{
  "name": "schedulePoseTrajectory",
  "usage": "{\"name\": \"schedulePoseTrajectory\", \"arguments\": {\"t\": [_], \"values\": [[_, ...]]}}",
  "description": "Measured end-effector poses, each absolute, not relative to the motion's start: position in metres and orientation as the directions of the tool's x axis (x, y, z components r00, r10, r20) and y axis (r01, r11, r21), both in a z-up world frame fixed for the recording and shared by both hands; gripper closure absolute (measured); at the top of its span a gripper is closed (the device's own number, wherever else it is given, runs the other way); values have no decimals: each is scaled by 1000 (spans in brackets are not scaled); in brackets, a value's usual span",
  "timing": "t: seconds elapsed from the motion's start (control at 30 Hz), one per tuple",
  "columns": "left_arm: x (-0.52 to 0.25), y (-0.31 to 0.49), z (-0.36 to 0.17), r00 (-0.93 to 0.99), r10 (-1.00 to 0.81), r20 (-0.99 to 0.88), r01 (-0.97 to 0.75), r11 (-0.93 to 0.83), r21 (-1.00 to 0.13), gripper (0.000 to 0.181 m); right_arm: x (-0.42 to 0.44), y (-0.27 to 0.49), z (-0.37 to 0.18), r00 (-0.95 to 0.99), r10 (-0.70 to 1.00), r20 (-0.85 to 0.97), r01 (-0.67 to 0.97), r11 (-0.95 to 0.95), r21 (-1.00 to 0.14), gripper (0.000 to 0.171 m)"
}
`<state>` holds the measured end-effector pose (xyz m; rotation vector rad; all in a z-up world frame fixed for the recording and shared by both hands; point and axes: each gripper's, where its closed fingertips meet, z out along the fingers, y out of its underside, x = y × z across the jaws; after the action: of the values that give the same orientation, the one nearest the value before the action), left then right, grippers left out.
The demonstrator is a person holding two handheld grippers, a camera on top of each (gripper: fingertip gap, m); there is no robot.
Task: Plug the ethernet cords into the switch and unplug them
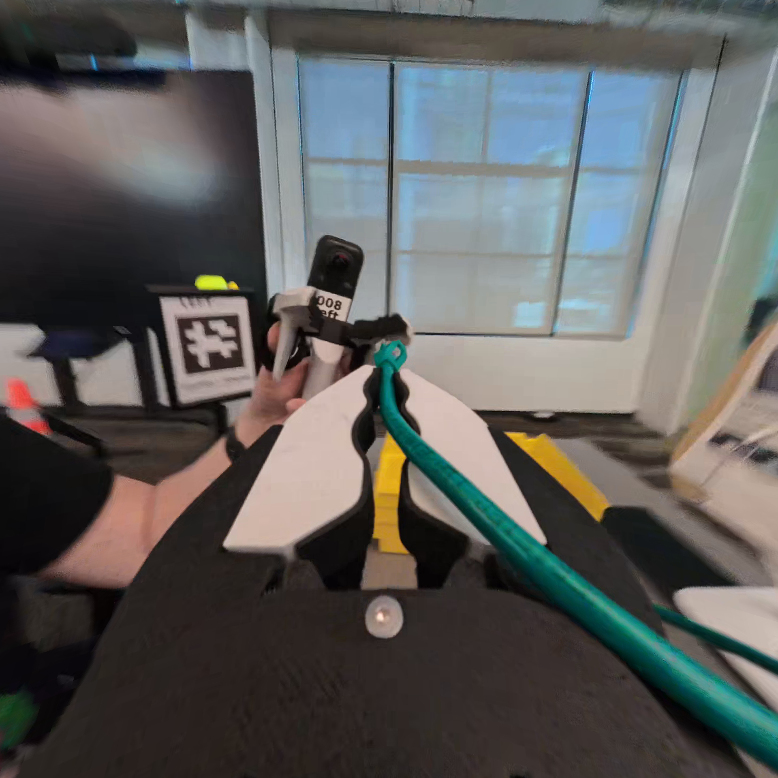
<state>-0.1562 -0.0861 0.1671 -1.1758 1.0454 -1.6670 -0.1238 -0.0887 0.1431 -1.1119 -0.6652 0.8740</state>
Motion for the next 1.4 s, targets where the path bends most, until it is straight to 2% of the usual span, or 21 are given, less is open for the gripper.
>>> {"name": "schedulePoseTrajectory", "arguments": {"t": [0.13, 0.27, 0.37, 0.4, 0.47, 0.57, 0.73, 0.97, 1.4], "values": [[-141, -86, 144, -228, -914, 336, 89, -363, -928, 126, -135, -100, 143, 569, 786, 242, -139, 382, -914, 165], [-140, -103, 143, -387, -856, 344, 85, -404, -911, 150, -139, -104, 139, 577, 742, 341, -76, 464, -882, 165], [-141, -103, 140, -383, -878, 286, 111, -351, -930, 169, -140, -104, 136, 561, 747, 355, -57, 463, -885, 165], [-142, -103, 140, -380, -888, 257, 124, -324, -938, 169, -140, -103, 135, 560, 749, 355, -57, 463, -885, 165], [-144, -106, 141, -370, -911, 181, 155, -253, -955, 169, -142, -106, 136, 527, 787, 320, -102, 432, -896, 164], [-146, -105, 142, -302, -951, 65, 194, -128, -973, 169, -144, -111, 141, 428, 887, 175, -229, 293, -928, 153], [-149, -107, 141, -249, -967, -50, 211, -4, -978, 170, -145, -106, 145, 365, 931, -2, -305, 117, -945, 165], [-152, -106, 139, -207, -971, -117, 206, 74, -976, 170, -148, -104, 139, 366, 931, -21, -235, 70, -969, 164], [-152, -110, 135, -199, -966, -164, 176, 129, -976, 169, -148, -107, 140, 343, 939, -14, -242, 74, -967, 164]]}}
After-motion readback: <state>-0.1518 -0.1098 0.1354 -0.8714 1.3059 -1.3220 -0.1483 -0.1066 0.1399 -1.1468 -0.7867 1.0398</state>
